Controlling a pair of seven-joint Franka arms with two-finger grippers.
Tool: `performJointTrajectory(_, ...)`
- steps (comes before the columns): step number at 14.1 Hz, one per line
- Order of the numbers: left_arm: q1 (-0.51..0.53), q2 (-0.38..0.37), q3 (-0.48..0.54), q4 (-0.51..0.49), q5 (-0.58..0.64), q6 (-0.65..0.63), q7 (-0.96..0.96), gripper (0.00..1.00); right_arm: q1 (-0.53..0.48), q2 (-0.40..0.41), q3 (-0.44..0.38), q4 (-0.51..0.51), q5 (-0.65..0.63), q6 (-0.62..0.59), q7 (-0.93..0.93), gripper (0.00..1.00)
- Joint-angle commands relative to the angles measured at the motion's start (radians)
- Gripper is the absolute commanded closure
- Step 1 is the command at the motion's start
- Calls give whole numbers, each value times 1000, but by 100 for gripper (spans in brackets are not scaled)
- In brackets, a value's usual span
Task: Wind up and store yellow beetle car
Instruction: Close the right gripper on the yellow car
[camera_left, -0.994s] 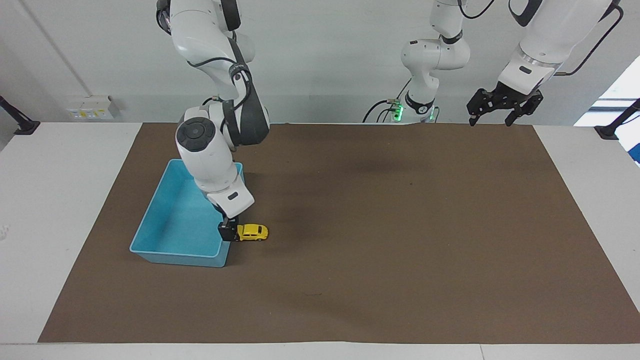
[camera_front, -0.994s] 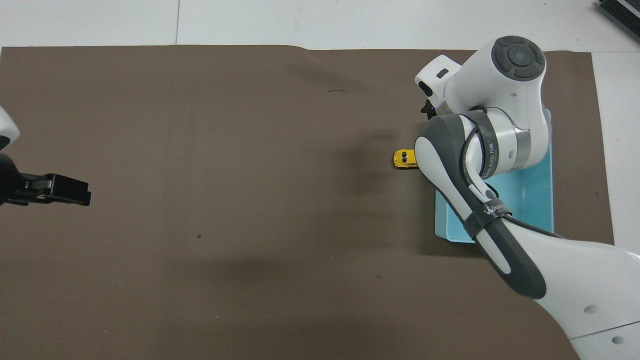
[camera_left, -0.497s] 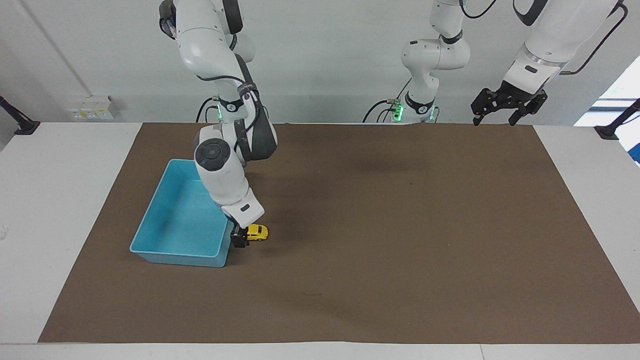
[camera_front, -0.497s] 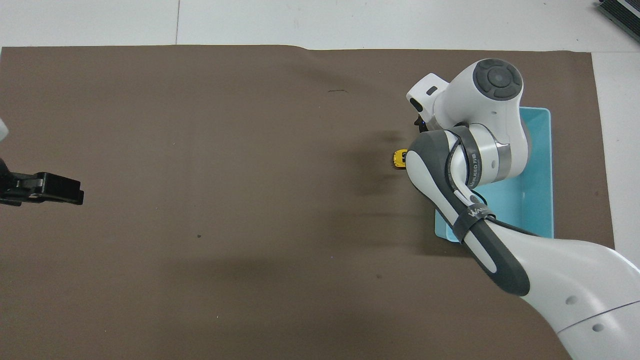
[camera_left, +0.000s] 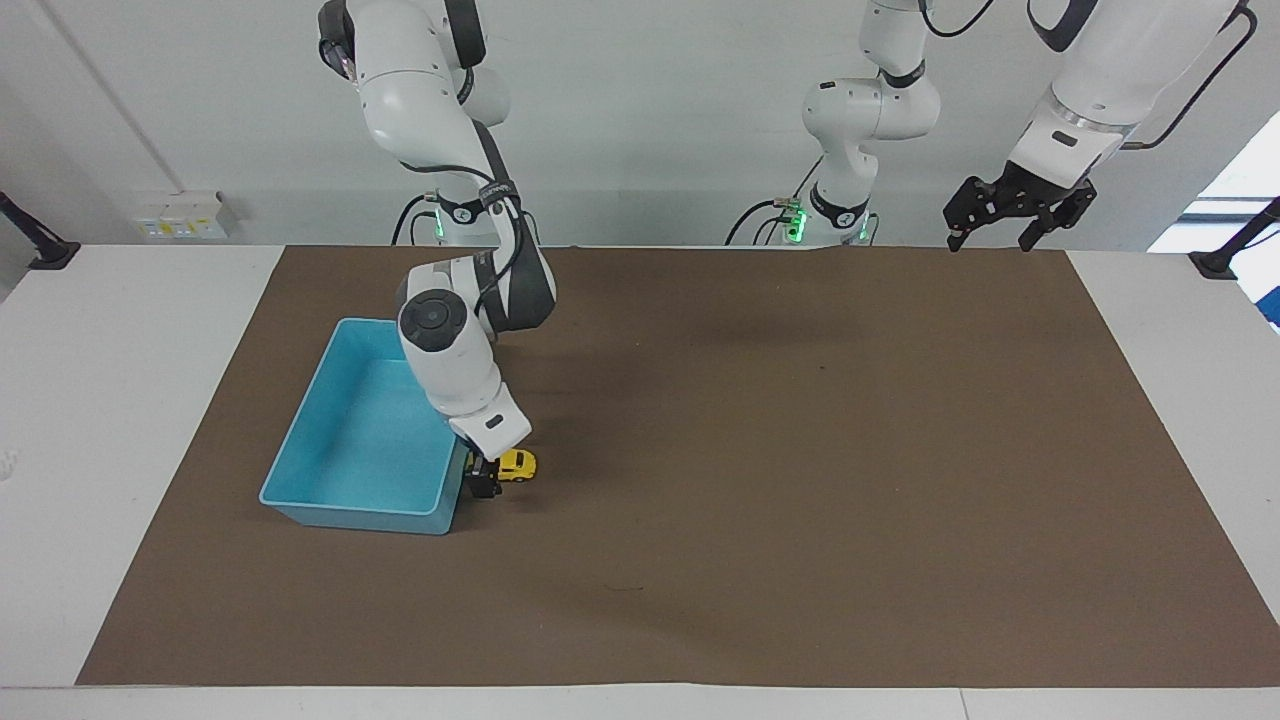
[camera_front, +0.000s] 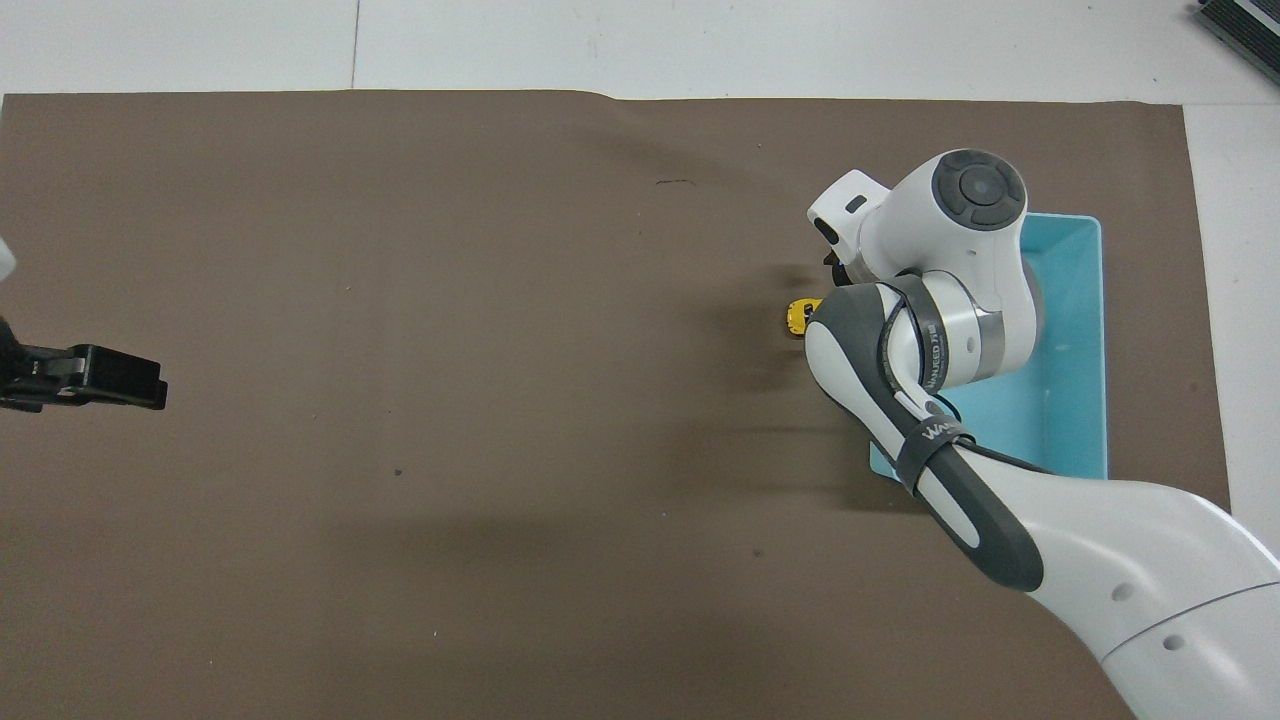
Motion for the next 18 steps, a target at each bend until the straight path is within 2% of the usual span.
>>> performJointTrajectory(1,13,-9,-8,2,7,-11,6,0,-5,-20,6,-45,-4,28,-43,1)
performJointTrajectory(8,15,-9,-8,2,7,-11,6,0,-7,-31,5,-68,-7,29,-80,29)
performJointTrajectory(11,13,-9,-10,2,7,-11,6,0,-5,-31,5,-73,-7,41,-80,35)
performJointTrajectory(14,13,-9,-10,2,7,-11,6,0,-5,-32,5,-82,-7,48,-77,59)
performJointTrajectory(16,15,-9,-10,2,7,-11,6,0,-4,-34,6,-82,-7,49,-77,63)
performJointTrajectory(18,13,-9,-10,2,7,-11,6,0,1,-34,6,-78,-7,46,-76,73)
